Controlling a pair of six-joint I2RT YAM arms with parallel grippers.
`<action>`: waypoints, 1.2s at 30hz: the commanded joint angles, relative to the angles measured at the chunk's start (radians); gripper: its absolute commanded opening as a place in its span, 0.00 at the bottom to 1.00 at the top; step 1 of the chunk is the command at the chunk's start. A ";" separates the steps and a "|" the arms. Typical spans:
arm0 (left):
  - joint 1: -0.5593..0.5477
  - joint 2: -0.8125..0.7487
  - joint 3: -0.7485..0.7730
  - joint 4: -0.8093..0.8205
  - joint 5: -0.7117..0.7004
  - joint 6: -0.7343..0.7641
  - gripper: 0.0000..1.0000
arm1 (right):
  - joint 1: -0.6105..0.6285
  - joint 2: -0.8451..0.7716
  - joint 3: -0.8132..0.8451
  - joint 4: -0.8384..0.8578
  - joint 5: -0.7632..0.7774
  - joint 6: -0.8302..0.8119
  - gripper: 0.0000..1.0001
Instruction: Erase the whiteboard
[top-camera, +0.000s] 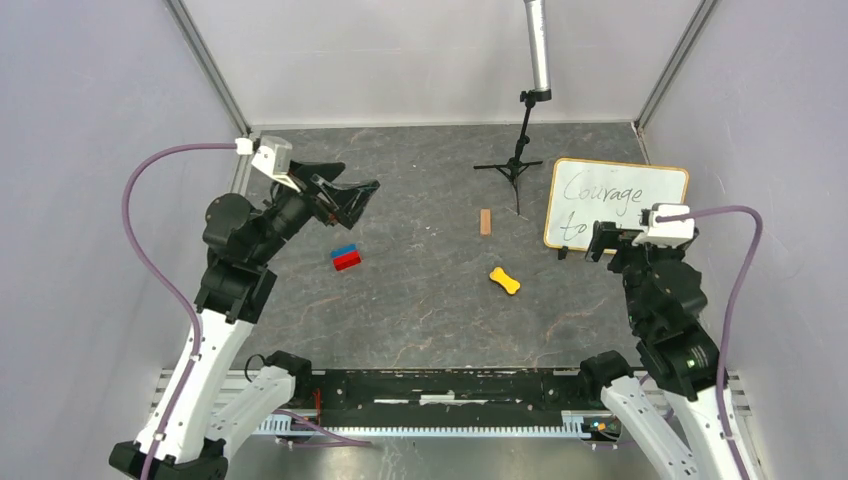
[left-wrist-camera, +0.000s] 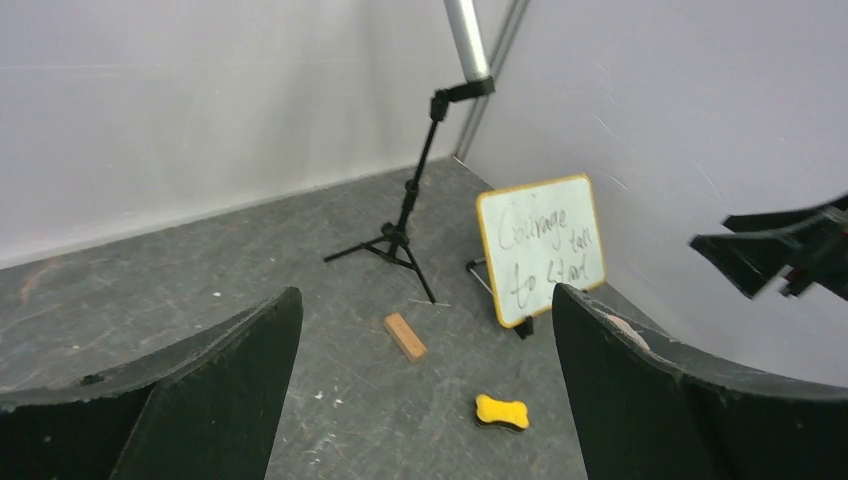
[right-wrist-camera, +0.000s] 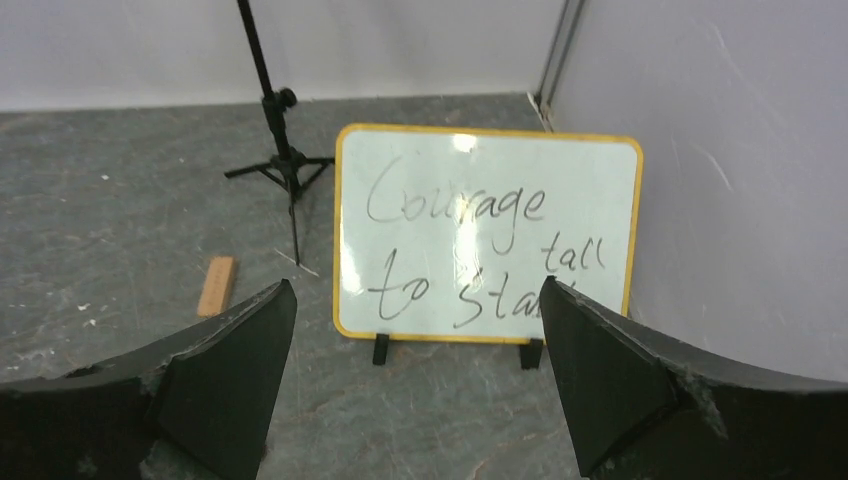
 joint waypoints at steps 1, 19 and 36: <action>-0.049 0.033 -0.013 0.046 0.047 -0.005 1.00 | -0.004 0.067 -0.043 -0.040 0.101 0.087 0.98; -0.113 0.076 -0.028 -0.017 -0.172 0.049 1.00 | -0.004 0.308 -0.479 0.516 0.048 0.499 0.98; -0.210 0.129 -0.009 -0.040 -0.152 0.043 1.00 | -0.080 0.596 -0.510 0.673 0.067 0.300 0.78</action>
